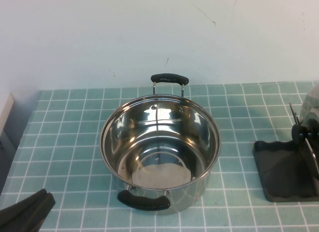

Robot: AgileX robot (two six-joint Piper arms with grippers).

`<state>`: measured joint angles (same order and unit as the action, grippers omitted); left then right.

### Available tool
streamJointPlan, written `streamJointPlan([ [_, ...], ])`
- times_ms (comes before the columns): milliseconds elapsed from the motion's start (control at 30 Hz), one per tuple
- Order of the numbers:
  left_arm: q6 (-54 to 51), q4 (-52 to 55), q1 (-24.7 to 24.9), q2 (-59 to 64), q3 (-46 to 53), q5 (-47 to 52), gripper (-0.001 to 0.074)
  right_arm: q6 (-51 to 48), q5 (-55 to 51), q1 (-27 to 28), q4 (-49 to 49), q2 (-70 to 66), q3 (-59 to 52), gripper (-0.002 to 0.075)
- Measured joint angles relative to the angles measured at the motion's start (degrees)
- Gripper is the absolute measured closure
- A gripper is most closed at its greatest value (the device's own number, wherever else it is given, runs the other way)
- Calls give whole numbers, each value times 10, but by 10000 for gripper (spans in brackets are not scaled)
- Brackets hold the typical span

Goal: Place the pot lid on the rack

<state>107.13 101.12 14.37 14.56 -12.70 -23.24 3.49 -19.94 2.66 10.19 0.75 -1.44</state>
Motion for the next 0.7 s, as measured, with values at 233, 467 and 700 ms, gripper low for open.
streamJointPlan([
  [233,0,0,0,0,0,-2,736,0,-1,0,1,0,1,727],
  [467,0,0,0,0,0,-2,736,0,-1,0,1,0,1,727],
  [700,-15,0,0,0,0,43,736,0,-1,0,2,0,1,728],
])
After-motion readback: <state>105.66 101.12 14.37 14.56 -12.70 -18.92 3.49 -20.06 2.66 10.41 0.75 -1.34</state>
